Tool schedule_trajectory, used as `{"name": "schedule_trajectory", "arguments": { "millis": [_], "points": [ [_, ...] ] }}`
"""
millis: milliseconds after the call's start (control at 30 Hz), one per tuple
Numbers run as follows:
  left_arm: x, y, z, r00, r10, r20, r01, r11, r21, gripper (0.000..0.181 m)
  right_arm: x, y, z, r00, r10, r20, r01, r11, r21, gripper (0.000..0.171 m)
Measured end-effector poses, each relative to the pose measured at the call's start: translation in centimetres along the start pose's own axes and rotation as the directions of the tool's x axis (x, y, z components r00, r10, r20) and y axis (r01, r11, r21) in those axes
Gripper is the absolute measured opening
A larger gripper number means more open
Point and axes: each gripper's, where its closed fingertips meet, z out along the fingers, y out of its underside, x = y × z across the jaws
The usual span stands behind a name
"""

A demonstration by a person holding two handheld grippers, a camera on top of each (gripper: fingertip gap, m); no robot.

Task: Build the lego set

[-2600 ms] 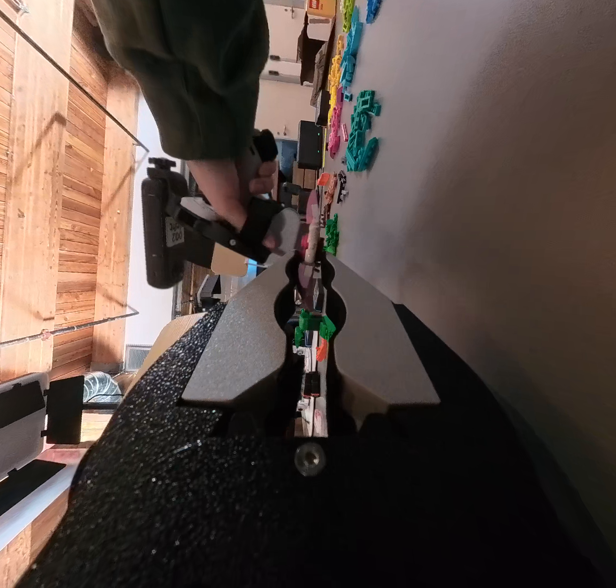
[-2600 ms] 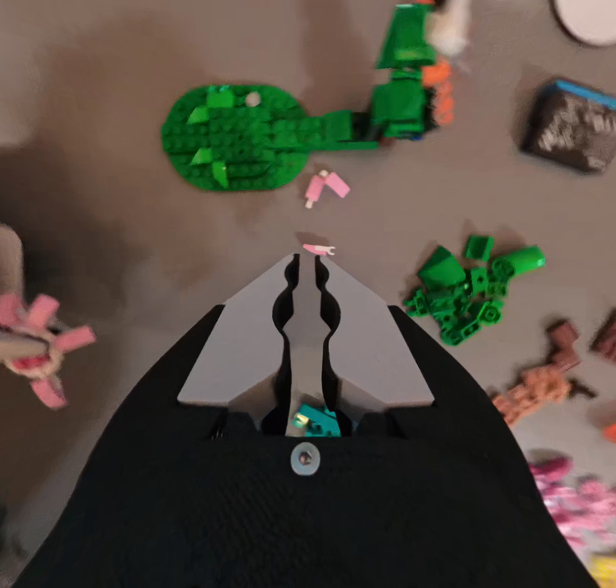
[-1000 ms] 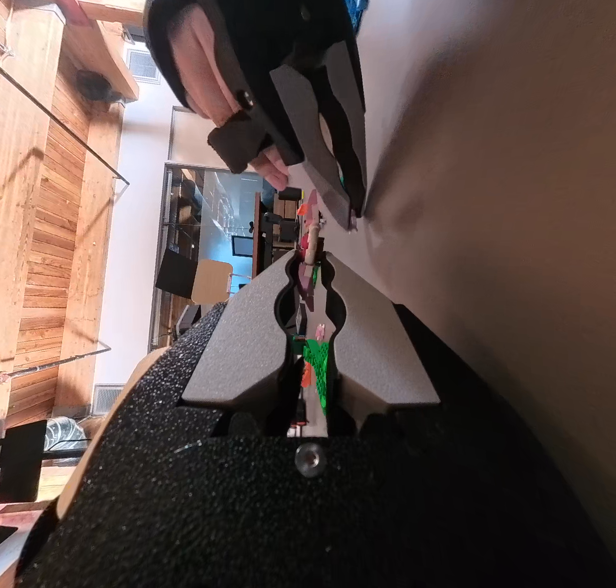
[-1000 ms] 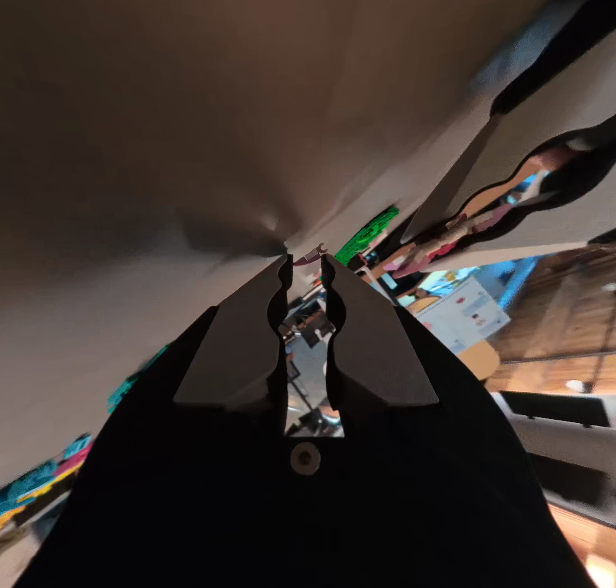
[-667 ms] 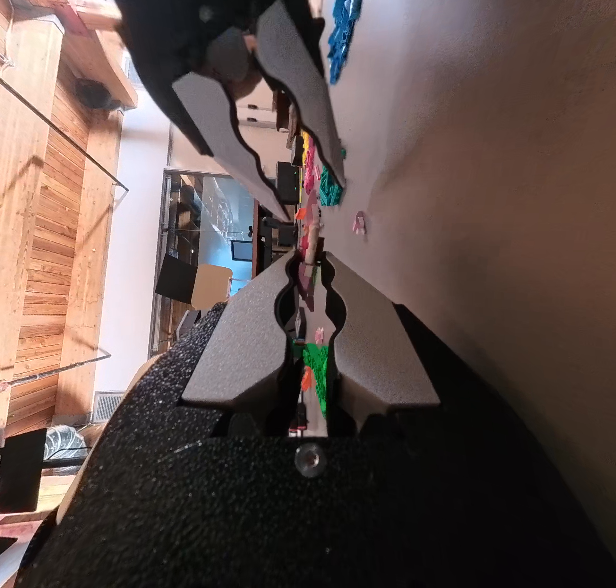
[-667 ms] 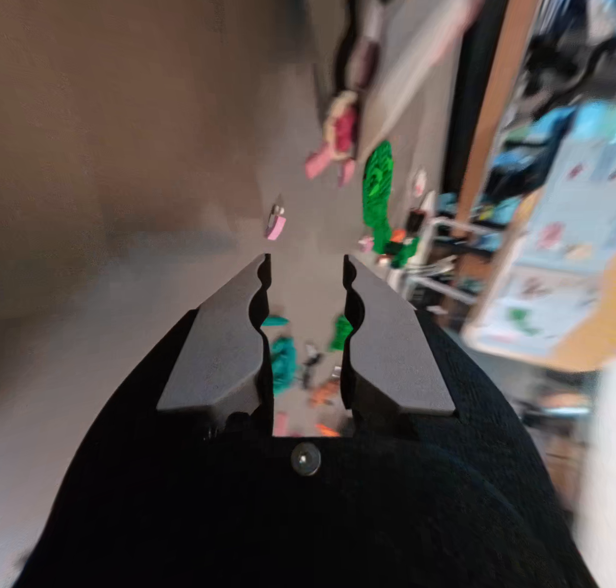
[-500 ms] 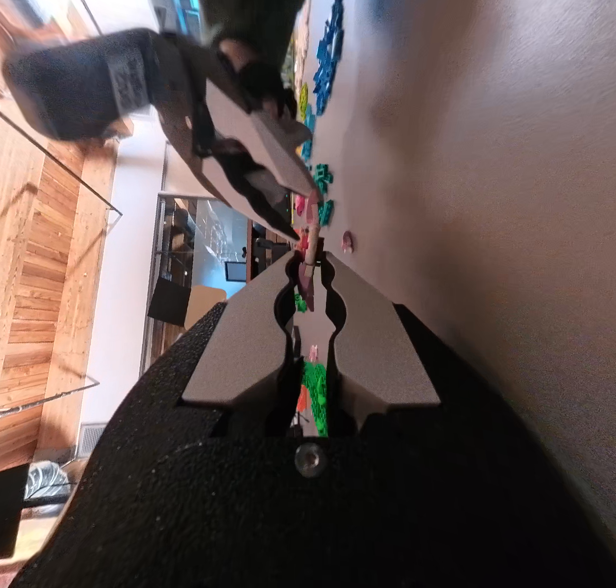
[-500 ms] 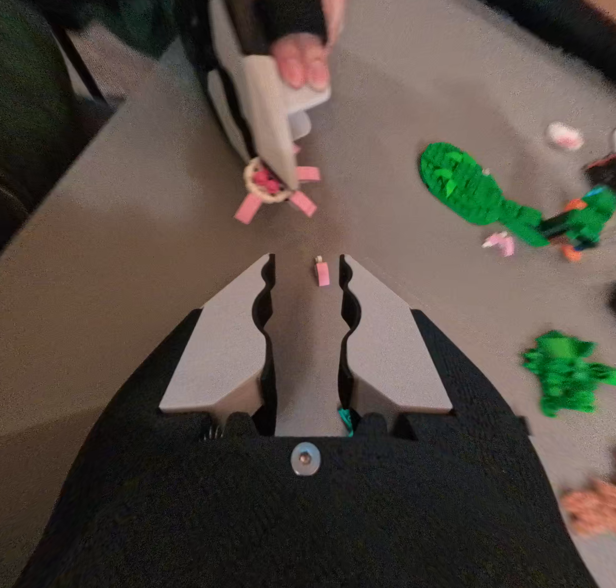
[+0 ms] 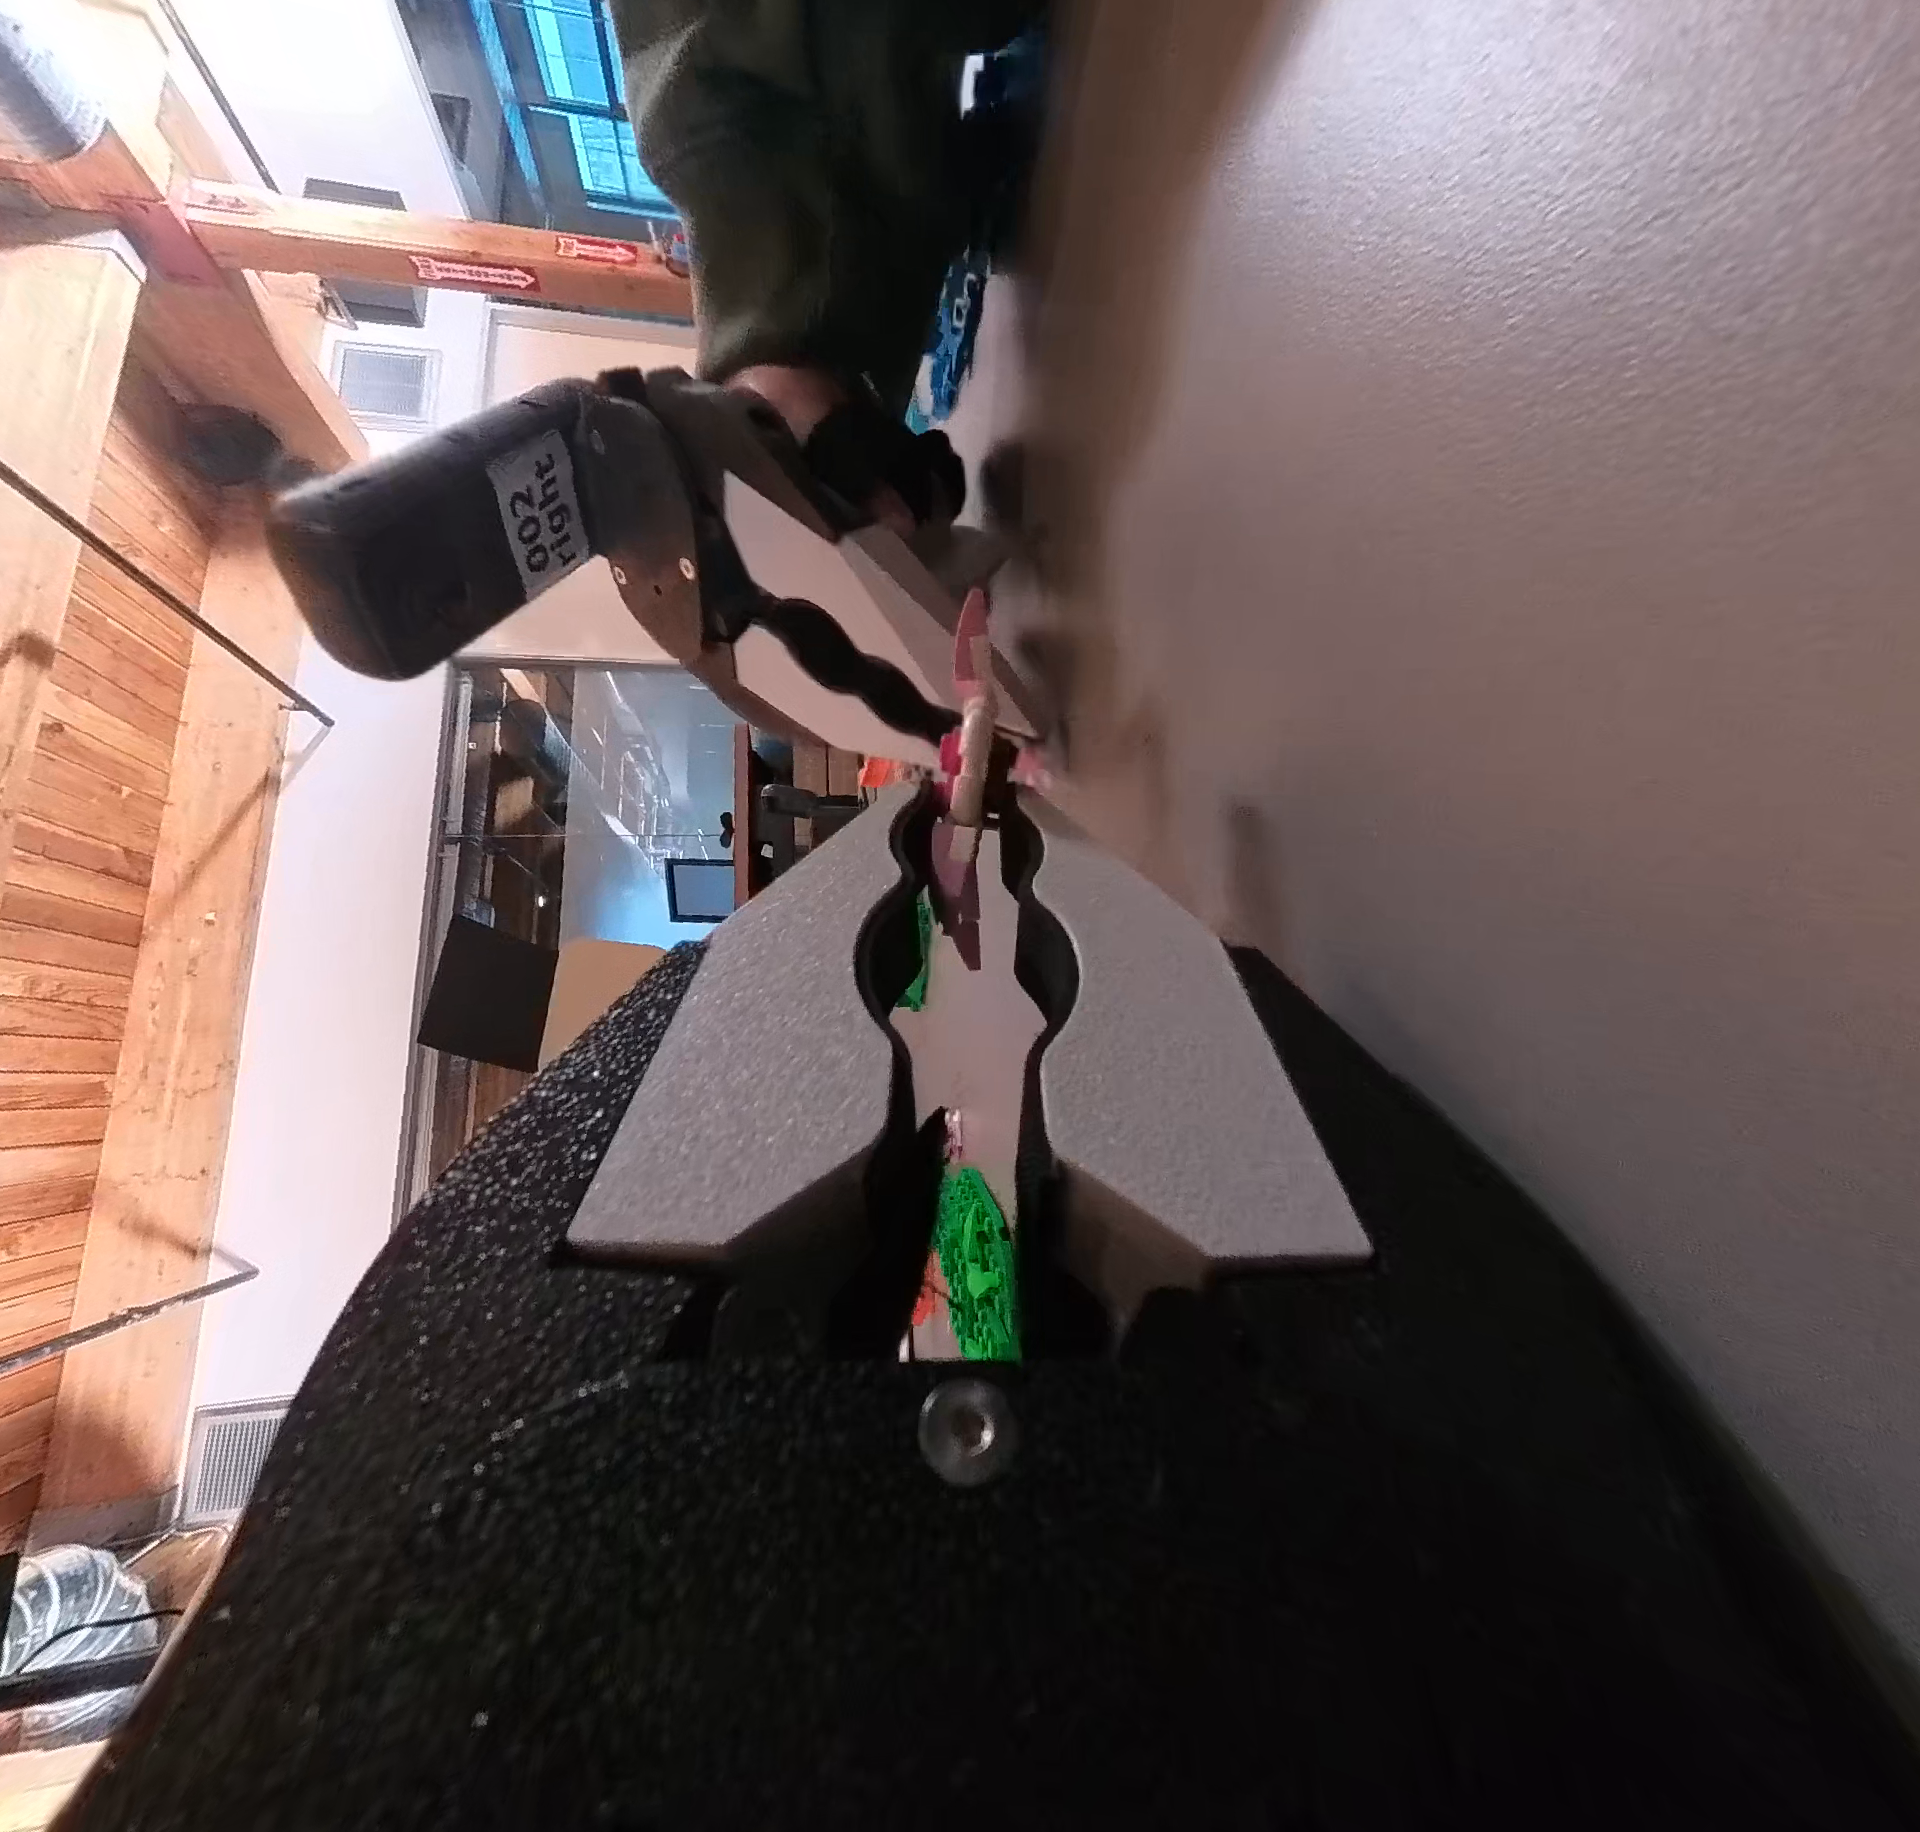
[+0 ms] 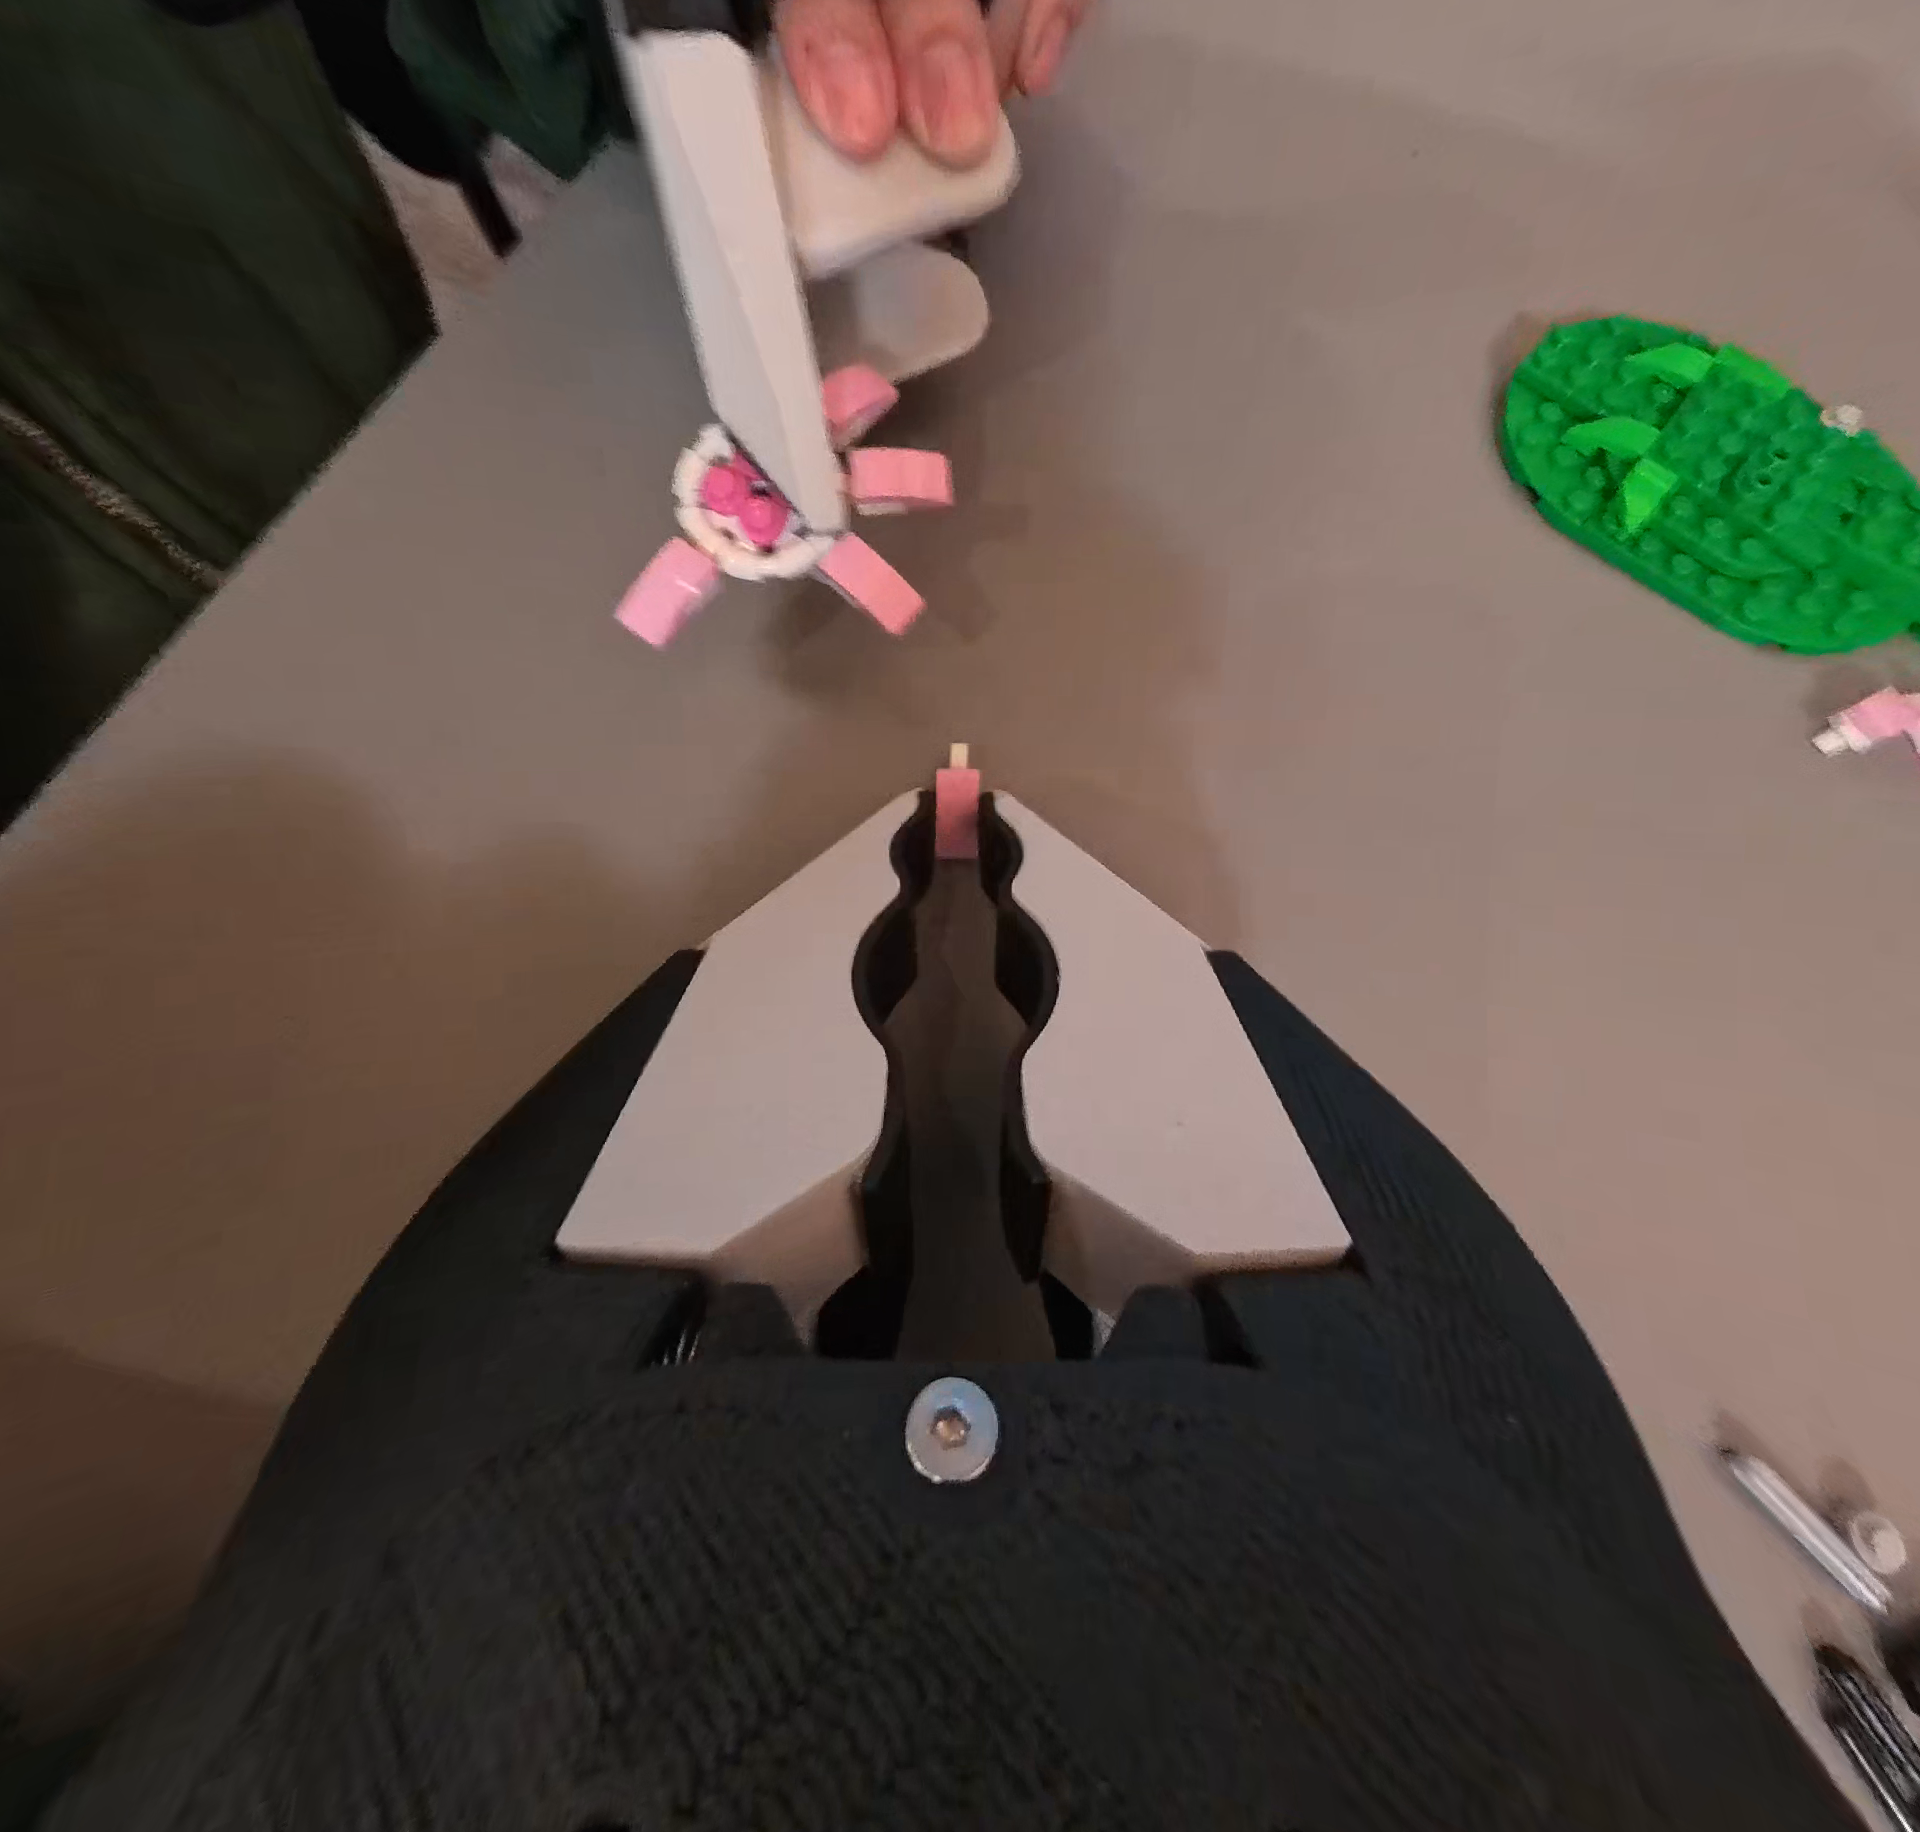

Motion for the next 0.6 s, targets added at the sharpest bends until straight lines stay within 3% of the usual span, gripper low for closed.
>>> {"name": "schedule_trajectory", "arguments": {
  "millis": [33,333,600],
  "points": [
    [0.1,0.0,0.0,1.0,0.003,-0.004,-0.003,1.0,0.001,0.008,-0.6,-0.5,-0.1,1.0,-0.014,0.025,0.013,1.0,0.028,0.007],
    [1.1,-0.6,0.2,0.998,-0.005,-0.069,0.008,0.999,0.032,0.009,-3.4,-1.8,0.6,0.974,-0.224,0.031,0.222,0.973,0.056,0.007],
    [1.3,-0.6,0.2,0.995,-0.03,-0.096,0.034,0.999,0.033,0.009,-3.8,-1.9,1.1,0.979,-0.201,0.038,0.197,0.976,0.09,0.007]
  ]
}}
